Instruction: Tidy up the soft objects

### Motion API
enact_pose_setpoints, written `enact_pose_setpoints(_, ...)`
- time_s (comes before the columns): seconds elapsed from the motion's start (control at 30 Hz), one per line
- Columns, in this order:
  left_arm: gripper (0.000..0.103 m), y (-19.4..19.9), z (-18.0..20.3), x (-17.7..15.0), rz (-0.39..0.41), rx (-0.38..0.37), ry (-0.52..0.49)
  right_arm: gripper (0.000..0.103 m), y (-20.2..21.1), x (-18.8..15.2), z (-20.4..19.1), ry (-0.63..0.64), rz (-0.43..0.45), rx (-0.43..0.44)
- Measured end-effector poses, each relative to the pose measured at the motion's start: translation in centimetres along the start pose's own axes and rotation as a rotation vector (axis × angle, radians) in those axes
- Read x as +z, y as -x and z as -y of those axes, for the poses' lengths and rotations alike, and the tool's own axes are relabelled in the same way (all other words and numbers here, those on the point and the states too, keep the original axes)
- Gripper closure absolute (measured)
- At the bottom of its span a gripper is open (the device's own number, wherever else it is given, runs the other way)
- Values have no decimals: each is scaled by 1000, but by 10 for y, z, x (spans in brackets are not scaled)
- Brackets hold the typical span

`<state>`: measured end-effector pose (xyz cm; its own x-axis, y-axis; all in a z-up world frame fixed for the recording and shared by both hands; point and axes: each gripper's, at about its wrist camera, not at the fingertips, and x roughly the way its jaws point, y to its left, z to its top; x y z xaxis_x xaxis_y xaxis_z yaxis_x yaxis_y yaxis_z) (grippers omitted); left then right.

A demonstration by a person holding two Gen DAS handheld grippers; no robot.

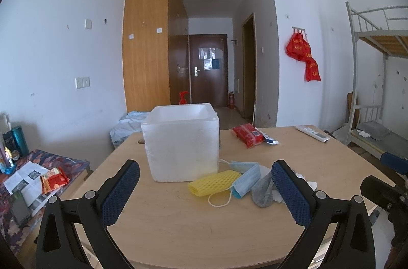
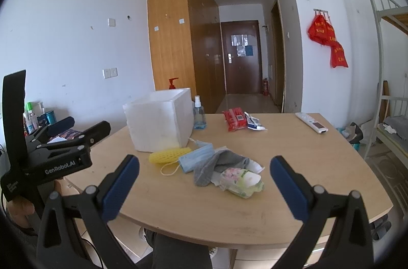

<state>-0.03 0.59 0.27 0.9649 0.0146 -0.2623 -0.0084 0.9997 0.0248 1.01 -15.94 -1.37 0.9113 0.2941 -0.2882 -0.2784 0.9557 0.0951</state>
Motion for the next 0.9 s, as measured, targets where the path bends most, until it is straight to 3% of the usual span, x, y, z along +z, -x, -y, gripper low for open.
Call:
enact_pose_setpoints(0.5, 0, -15, -5, 3, -13, 7, 5, 0, -7, 1, 6, -4, -12, 5)
enact_pose_setpoints(0.9, 0, -53, -7, 7, -65, -48, -8, 0, -38, 9, 14, -5, -57, -11)
